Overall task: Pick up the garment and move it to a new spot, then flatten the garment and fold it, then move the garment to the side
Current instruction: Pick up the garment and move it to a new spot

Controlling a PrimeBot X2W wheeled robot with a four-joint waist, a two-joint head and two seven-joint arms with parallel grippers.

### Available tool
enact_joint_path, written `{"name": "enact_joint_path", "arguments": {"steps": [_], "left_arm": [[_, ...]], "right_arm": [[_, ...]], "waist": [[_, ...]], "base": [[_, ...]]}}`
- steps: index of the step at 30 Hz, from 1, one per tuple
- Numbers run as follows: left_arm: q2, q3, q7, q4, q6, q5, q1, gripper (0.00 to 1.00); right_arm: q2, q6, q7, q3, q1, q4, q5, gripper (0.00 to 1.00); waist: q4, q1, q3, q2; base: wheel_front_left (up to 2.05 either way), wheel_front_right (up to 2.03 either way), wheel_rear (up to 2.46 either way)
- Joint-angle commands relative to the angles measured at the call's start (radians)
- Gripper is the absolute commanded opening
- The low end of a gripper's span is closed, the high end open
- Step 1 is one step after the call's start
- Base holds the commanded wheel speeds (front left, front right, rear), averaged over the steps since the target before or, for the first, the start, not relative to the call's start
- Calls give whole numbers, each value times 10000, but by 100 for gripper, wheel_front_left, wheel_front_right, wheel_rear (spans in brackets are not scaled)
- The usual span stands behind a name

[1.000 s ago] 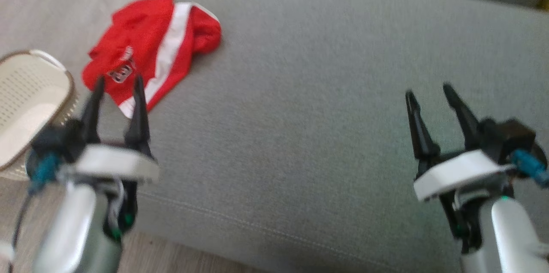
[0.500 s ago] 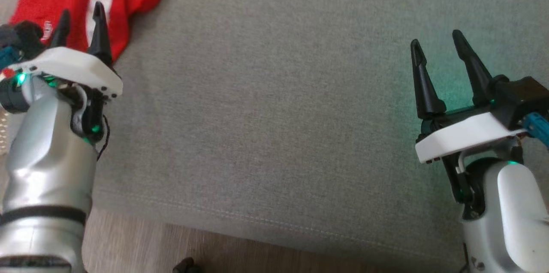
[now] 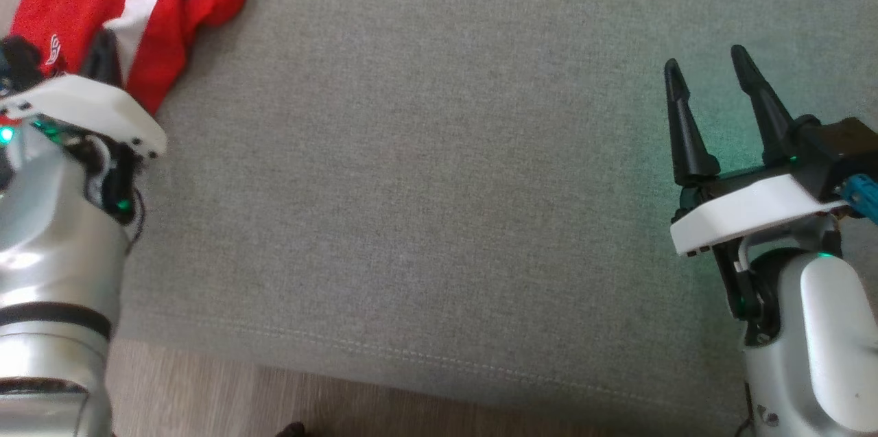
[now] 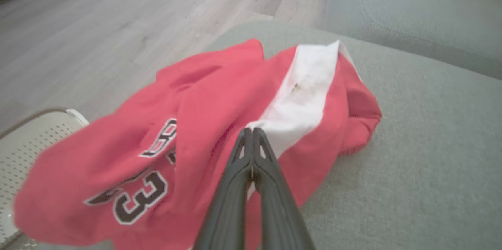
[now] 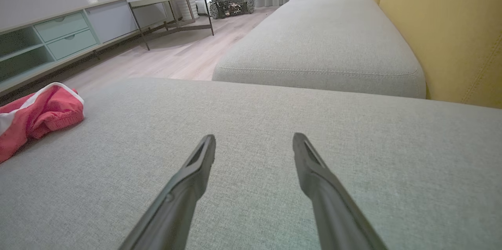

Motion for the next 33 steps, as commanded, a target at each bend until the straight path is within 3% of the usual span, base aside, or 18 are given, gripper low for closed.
{"name": "enact_joint_path", "arguments": {"steps": [1, 11, 18, 27, 33], "left_arm": [[711, 333, -123, -625, 67, 110, -288, 0], [996, 1469, -133, -4759, 619, 1103, 1420, 0], [910, 2036, -134, -8287, 988, 1822, 3585, 0], [596, 2026, 280, -12046, 1681, 2072, 6871, 0], [228, 1348, 659, -13330, 1638, 2067, 7694, 0]], "right_arm": [[5, -7, -132, 178, -39, -343, 72, 100], [5, -7, -325, -77, 324, -244, 198, 100], [5, -7, -525, -171, 811, -177, 519, 100], [5, -7, -633, -206, 1639, -274, 1008, 100], [5, -7, -673, -52, 1678, -346, 1172, 100]], "waist": [[53, 0, -189, 0], [126, 0, -1293, 0], [-238, 0, -2324, 0], [-1064, 0, -2856, 0], [-1791, 0, -2736, 0]], "base": [[0, 0, 0], [0, 0, 0], [0, 0, 0], [0, 0, 0], [0, 0, 0]]}}
